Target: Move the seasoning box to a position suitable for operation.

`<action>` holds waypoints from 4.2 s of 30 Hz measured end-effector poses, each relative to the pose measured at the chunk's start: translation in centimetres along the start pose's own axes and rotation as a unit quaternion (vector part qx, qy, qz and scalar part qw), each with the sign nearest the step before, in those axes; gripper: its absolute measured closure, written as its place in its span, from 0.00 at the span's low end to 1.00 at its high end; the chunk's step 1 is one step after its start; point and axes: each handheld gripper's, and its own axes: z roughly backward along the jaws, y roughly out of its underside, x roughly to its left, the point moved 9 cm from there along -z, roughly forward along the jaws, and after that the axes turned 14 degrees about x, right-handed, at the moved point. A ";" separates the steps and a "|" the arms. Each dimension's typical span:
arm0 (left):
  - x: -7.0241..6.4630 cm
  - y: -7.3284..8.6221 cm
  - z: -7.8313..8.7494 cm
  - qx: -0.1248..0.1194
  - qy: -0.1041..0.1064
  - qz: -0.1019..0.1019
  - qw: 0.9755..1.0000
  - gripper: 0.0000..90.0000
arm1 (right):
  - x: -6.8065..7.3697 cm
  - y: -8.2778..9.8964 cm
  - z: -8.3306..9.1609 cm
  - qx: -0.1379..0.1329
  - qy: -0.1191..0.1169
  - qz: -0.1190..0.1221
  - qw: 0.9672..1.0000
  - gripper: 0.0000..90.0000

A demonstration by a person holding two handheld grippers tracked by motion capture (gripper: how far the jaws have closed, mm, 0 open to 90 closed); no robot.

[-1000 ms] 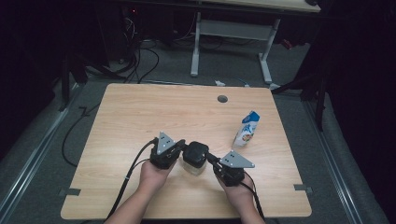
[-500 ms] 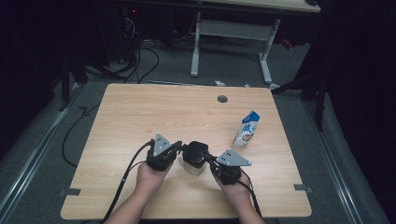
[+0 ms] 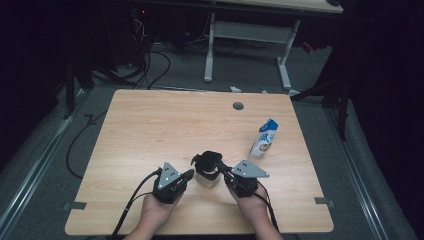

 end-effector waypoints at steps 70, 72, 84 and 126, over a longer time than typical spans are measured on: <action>0.6 -3.9 0.3 -0.048 -0.015 0.015 0.999 0.98 | 0.3 1.2 -0.3 0.005 -0.010 -0.002 1.000 1.00; 0.7 -4.1 0.2 -0.050 -0.018 0.016 0.998 0.98 | 0.3 1.2 -0.3 0.004 -0.010 -0.001 1.000 1.00; 1.9 -4.3 0.2 -0.048 -0.038 0.023 0.998 0.99 | 0.3 1.2 -0.3 0.002 -0.014 -0.001 1.000 1.00; 8.3 3.4 3.7 -0.005 -0.072 0.055 0.996 0.86 | 0.0 0.5 0.7 -0.019 -0.005 -0.005 1.000 0.99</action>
